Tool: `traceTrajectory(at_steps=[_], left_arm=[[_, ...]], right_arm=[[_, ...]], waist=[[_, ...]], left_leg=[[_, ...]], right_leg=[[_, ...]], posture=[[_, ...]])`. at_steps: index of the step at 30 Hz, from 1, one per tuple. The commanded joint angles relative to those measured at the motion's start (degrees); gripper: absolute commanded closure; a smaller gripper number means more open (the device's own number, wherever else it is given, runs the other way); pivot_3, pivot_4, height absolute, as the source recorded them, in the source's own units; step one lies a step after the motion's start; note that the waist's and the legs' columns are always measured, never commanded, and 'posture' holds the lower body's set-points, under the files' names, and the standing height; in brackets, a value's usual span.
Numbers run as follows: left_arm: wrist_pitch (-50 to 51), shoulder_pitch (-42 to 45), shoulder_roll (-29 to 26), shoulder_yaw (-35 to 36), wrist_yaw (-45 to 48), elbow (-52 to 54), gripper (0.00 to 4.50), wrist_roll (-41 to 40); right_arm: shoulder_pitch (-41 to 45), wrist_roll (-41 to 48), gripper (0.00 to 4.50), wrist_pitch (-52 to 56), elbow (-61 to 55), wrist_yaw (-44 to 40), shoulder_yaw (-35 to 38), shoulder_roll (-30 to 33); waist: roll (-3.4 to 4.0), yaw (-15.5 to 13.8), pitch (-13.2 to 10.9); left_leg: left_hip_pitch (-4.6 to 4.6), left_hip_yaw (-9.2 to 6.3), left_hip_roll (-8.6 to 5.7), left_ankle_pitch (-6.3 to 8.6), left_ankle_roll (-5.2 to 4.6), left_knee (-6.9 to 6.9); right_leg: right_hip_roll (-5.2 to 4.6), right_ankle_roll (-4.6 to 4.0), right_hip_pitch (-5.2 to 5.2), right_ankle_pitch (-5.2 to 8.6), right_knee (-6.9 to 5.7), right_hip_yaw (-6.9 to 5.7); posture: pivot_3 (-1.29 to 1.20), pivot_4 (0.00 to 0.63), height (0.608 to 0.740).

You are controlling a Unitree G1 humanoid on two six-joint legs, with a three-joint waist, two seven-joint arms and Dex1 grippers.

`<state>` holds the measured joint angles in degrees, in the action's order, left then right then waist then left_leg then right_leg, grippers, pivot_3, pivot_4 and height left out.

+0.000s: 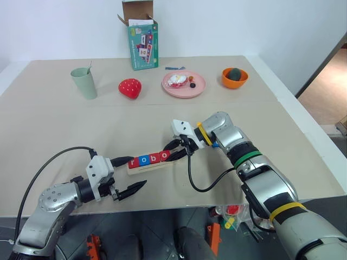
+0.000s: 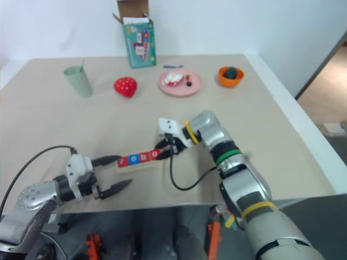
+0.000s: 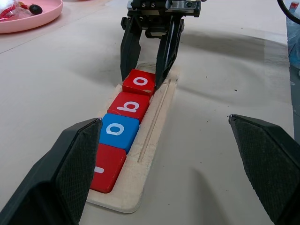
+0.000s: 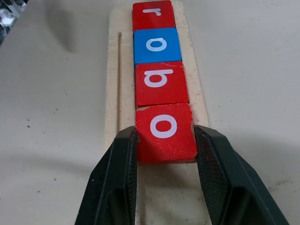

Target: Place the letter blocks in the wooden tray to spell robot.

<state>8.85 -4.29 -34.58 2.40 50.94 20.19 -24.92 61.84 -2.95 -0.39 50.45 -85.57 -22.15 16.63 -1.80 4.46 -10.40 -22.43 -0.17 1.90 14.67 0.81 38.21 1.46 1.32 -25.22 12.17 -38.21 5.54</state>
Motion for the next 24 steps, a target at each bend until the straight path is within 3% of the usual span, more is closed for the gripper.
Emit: traceTrajectory(at_steps=[1,5,6,10,16,19,24], left_arm=[[-1.10,0.16,0.10,0.32,0.15,1.51,0.00,0.01],[-1.15,0.11,0.10,0.30,0.16,1.41,0.00,0.16],[-1.18,0.06,0.10,0.32,0.13,1.40,0.00,0.20],[-1.26,-0.35,0.15,0.35,-0.01,1.71,0.00,0.27],[1.06,0.77,-1.03,-1.14,1.60,5.05,0.00,-1.39],[4.36,2.43,-2.41,-2.60,2.82,6.92,0.00,-2.39],[6.27,4.85,-3.58,-5.42,4.06,8.55,0.00,-1.54]], right_arm=[[0.93,0.17,1.55,0.68,-0.80,0.06,1.10,-0.20],[1.11,0.36,0.13,1.37,-0.46,0.52,1.51,-0.50],[1.16,0.43,0.03,1.43,-0.53,0.12,1.48,-0.52],[2.63,2.35,0.03,3.89,-1.19,1.53,3.76,-1.04],[3.40,12.69,0.03,24.02,-11.17,10.39,16.66,1.21],[-2.39,12.94,0.03,30.25,-21.19,24.30,22.70,2.66],[-19.75,6.68,0.03,34.60,-49.20,48.31,27.09,0.63]], waist=[[0.00,0.00,0.00],[0.01,0.00,-0.01],[0.01,0.00,-0.01],[0.01,0.01,-0.01],[0.04,-0.01,-0.02],[0.00,-0.37,0.00],[-0.01,-0.53,0.01]], left_leg=[[0.00,0.00,0.00,0.00,0.00,0.00],[0.01,-0.01,0.00,0.00,0.00,0.01],[0.01,0.00,0.00,0.00,0.00,0.00],[0.01,0.00,0.01,0.00,0.00,-0.01],[-0.05,-0.01,0.00,0.00,0.01,0.00],[-0.07,-0.11,-0.05,0.00,0.01,-0.02],[-0.17,-0.20,-0.17,0.01,0.03,-0.12]], right_leg=[[0.00,0.00,0.00,0.00,0.00,0.00],[0.01,0.04,0.00,0.02,0.00,-0.01],[0.01,0.04,-0.01,0.02,0.00,0.00],[0.02,0.03,-0.01,0.02,0.00,0.01],[-0.01,-0.15,-0.03,-0.09,0.00,0.00],[-0.05,0.06,0.01,0.08,0.01,-0.10],[-0.20,0.13,-0.03,0.19,0.01,-0.15]], posture=[[0.00,0.150,0.740],[0.00,0.150,0.740],[0.00,0.150,0.740],[0.00,0.150,0.740],[0.00,0.150,0.740],[0.00,0.150,0.740],[0.00,0.150,0.740]])
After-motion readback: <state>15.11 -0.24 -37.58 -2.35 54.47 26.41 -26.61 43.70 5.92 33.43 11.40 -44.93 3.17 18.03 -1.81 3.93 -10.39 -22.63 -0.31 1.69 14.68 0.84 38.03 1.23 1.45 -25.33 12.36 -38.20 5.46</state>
